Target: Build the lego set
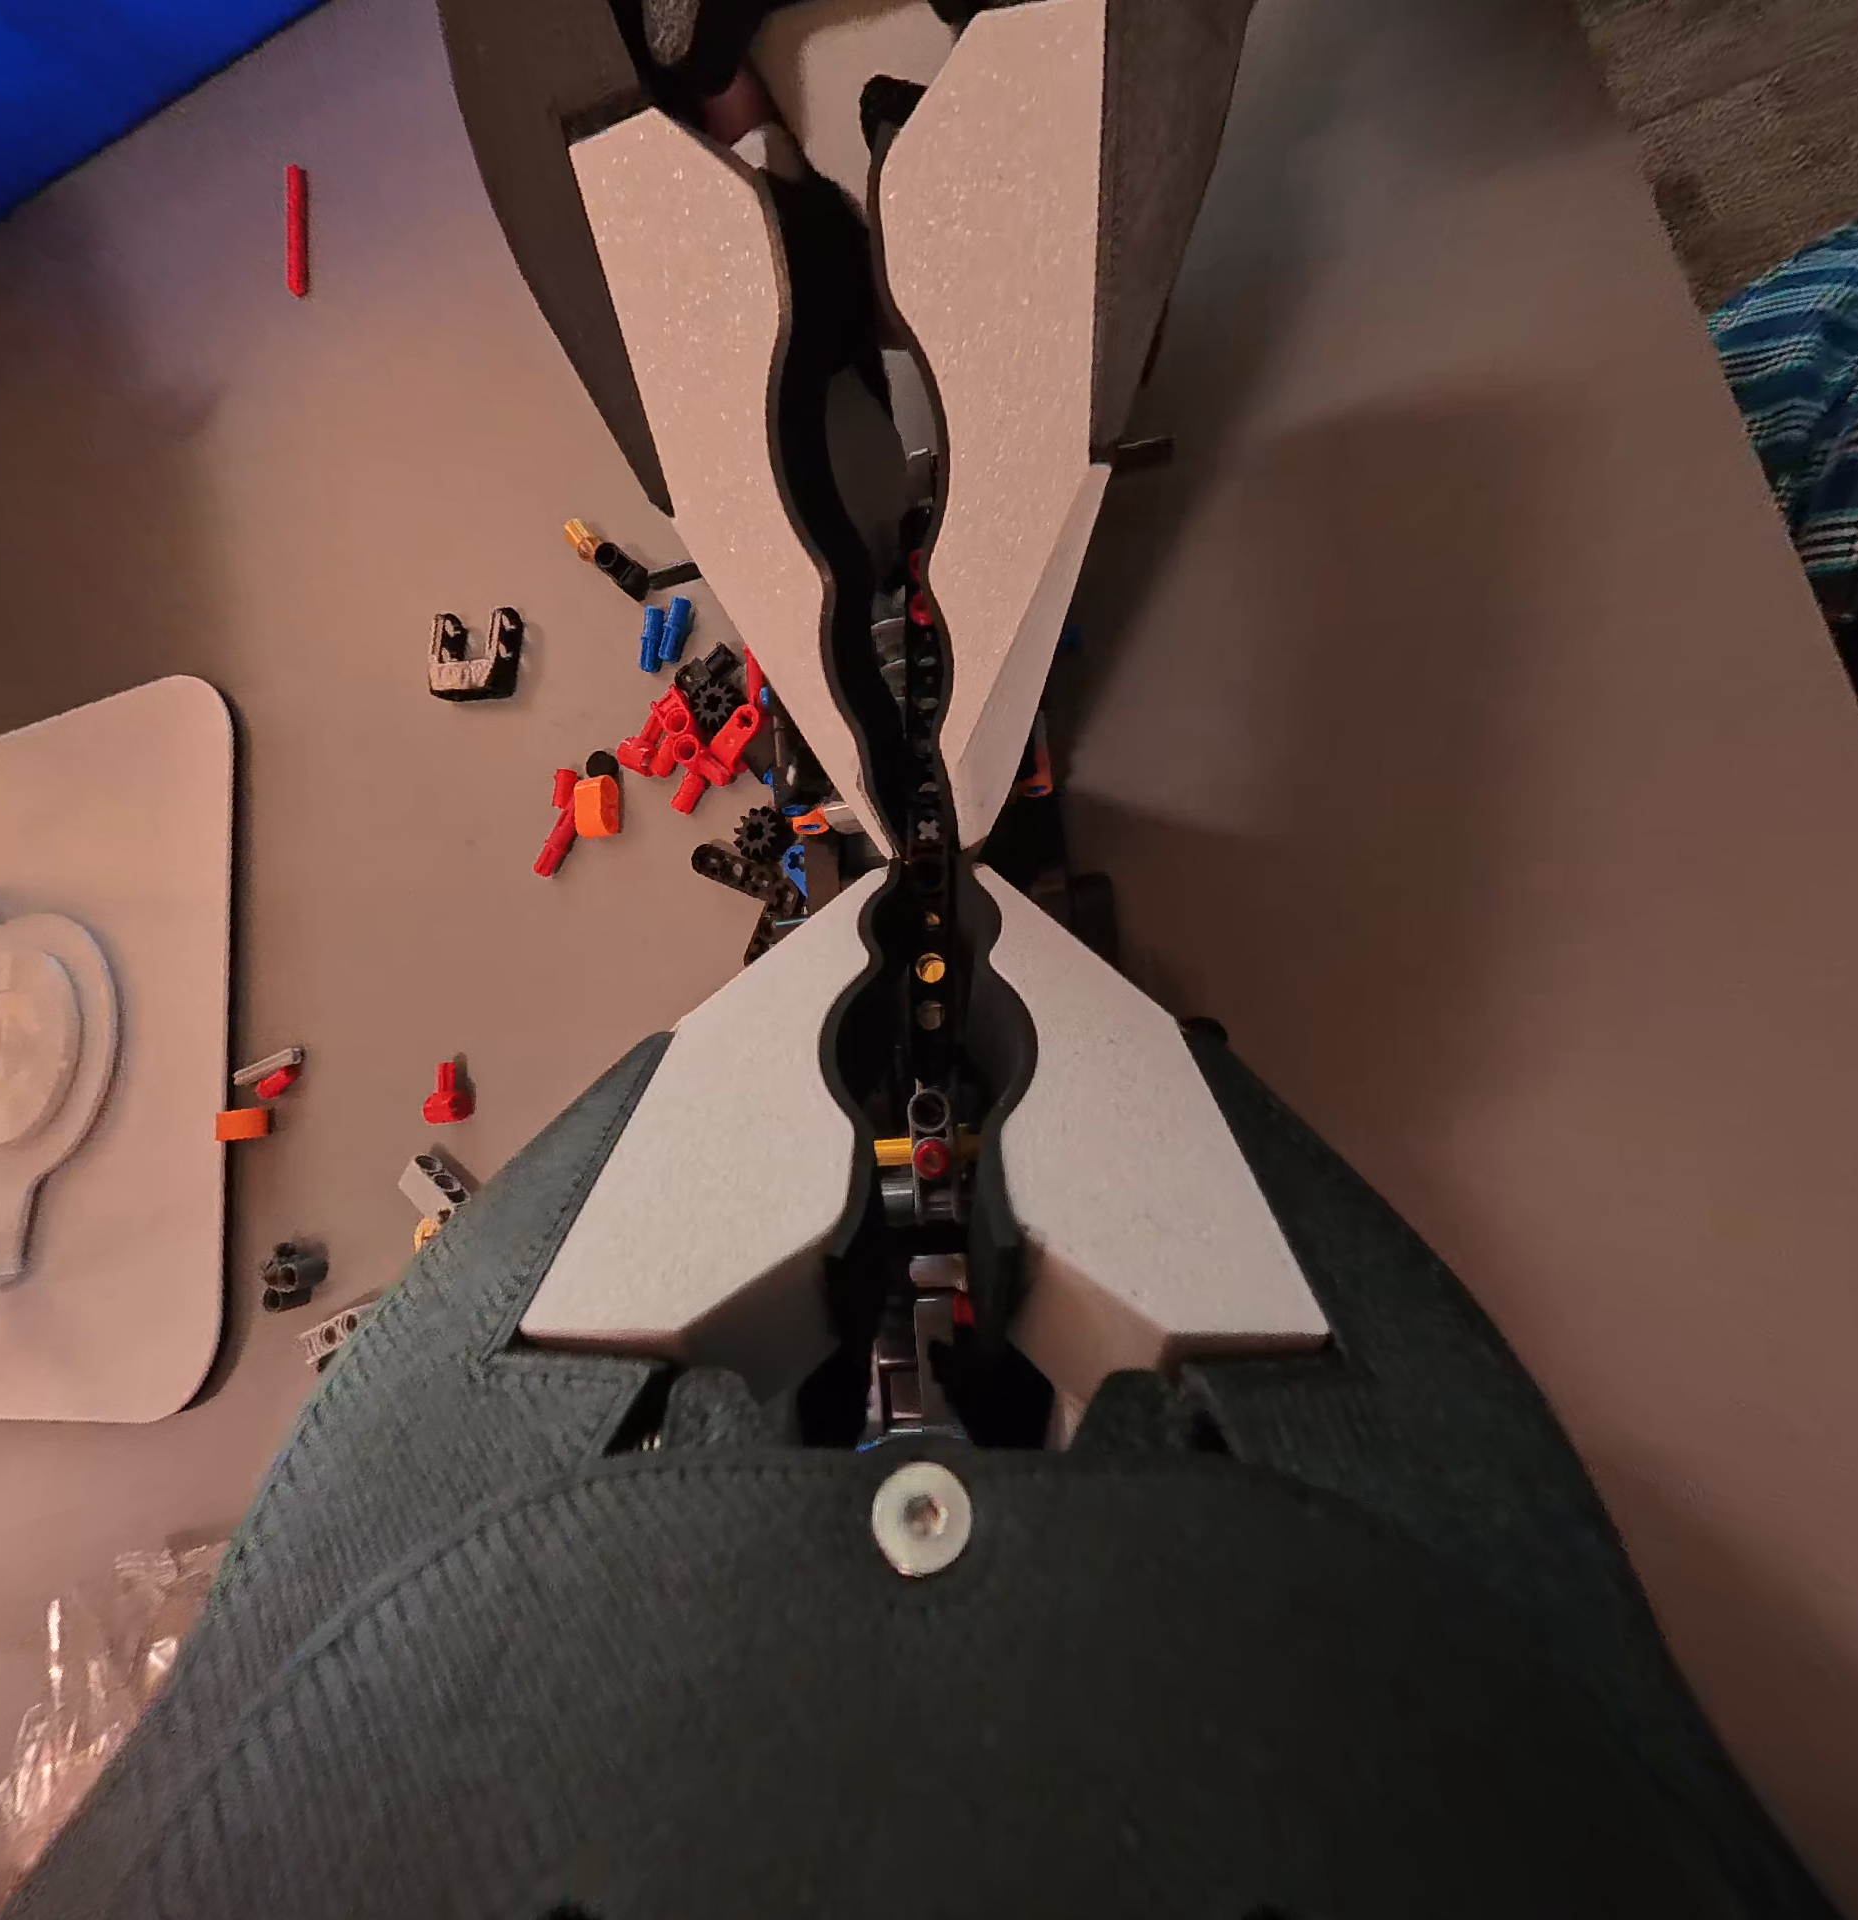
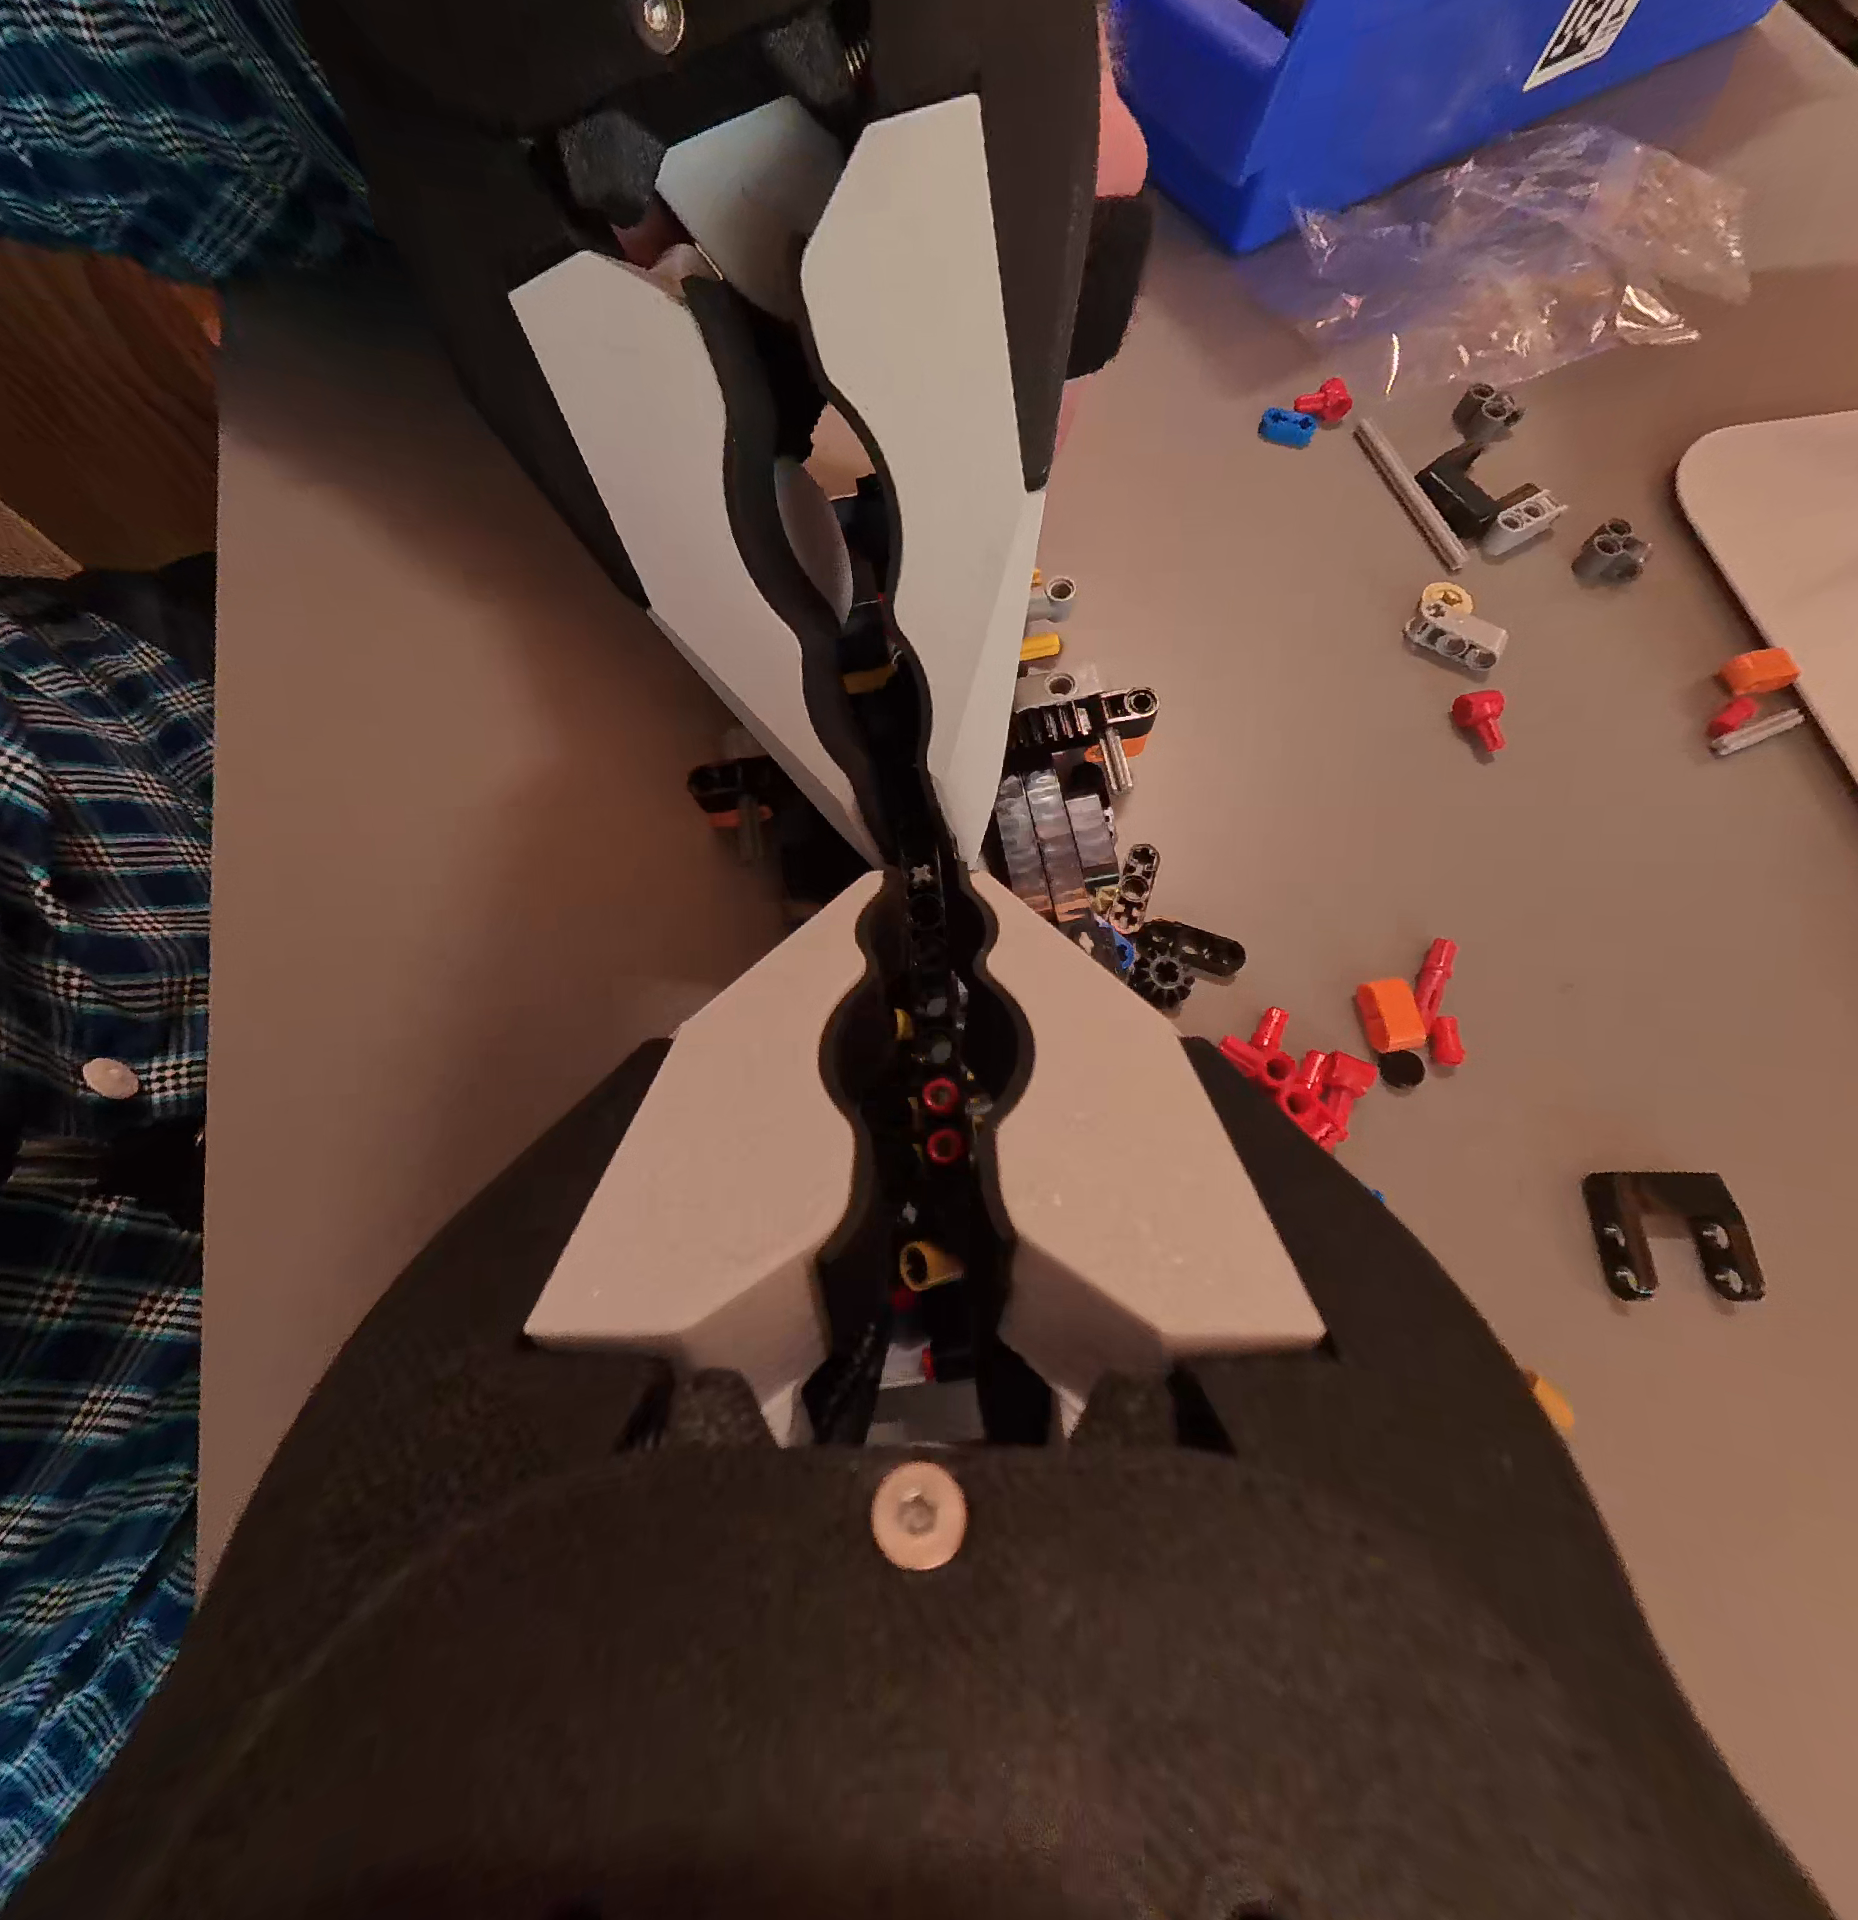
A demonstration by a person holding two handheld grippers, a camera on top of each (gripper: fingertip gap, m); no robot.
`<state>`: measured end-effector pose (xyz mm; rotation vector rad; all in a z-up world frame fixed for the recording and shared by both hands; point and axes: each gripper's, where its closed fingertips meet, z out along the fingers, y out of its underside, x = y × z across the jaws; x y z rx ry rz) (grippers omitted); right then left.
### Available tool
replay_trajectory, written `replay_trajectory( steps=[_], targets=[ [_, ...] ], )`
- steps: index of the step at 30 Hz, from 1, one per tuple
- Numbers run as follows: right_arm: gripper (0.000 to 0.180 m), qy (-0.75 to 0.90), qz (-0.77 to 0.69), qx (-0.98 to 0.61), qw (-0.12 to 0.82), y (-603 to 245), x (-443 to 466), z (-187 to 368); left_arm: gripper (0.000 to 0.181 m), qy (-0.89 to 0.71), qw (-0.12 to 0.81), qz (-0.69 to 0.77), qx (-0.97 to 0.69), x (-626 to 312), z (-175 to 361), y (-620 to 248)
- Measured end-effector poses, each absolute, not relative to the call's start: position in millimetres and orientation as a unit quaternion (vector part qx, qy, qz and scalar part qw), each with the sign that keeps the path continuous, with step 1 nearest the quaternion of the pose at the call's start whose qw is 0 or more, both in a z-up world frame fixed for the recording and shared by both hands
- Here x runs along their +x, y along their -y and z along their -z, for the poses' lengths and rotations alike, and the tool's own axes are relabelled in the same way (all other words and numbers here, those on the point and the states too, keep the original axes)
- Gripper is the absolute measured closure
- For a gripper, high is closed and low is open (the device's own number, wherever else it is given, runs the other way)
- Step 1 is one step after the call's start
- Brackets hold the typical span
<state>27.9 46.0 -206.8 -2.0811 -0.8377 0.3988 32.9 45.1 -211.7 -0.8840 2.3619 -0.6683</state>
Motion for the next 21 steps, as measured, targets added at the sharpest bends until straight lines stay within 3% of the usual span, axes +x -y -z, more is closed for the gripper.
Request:
replay_trajectory(
  steps=[21],
  targets=[
    [0.175,0.307,-0.265,-0.831,0.381,-53.2,32.5,204.9,0.176,-0.853,0.193,0.31,-0.372,37.9,211.6,-50.3]
  ],
)
